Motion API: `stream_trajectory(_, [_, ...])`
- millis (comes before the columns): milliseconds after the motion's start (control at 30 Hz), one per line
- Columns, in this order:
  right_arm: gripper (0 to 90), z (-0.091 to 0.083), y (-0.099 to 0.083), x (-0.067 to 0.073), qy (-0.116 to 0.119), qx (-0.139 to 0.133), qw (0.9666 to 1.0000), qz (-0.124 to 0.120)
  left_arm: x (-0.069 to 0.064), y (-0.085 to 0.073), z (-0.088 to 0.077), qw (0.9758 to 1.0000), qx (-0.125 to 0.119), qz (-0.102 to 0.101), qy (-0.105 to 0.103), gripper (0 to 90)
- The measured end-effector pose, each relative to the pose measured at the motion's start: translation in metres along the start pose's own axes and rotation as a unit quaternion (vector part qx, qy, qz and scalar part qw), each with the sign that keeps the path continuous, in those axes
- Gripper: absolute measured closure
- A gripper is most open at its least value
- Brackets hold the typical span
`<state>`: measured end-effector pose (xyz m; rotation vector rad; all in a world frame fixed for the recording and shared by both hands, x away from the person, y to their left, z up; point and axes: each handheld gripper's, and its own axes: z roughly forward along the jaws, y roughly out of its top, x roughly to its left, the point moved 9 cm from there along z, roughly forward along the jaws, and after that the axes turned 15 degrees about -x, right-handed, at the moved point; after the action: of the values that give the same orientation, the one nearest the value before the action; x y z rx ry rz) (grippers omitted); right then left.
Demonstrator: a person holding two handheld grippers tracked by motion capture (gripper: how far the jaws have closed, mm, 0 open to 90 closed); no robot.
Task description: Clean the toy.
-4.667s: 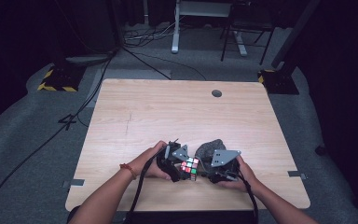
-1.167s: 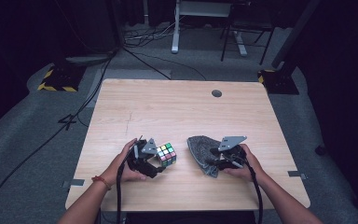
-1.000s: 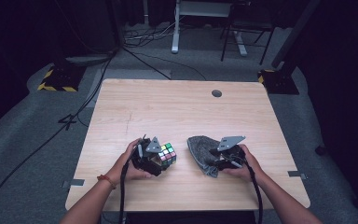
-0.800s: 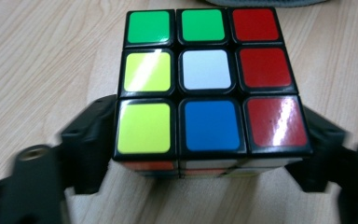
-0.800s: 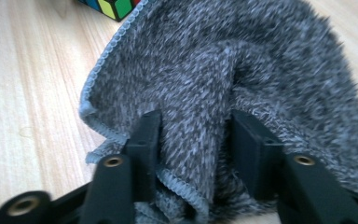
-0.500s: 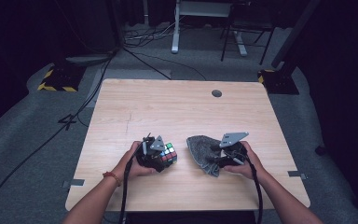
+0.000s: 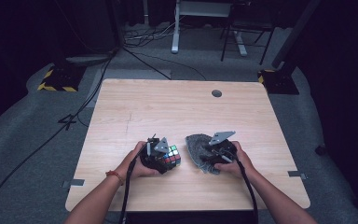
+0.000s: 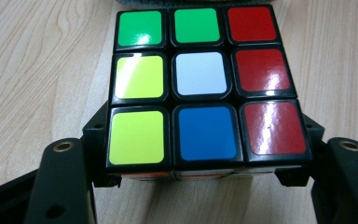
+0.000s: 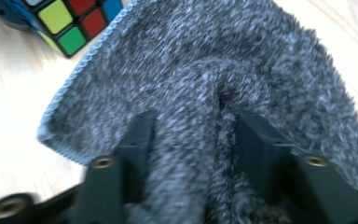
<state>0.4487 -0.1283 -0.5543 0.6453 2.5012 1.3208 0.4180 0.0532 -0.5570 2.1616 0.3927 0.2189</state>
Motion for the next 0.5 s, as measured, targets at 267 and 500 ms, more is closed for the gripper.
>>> stream_trajectory(267, [76.8,-0.007,0.000,0.005,0.013,-0.005,0.9995,-0.027,0.000,-0.001,0.005,1.0000,0.005,0.000,0.000,33.3])
stream_trajectory(500, [77.3,-0.033,0.022,0.021,0.059,-0.080,0.9947,-0.027,-0.006,0.013,0.006,0.9997,-0.004,0.024,-0.009,33.7])
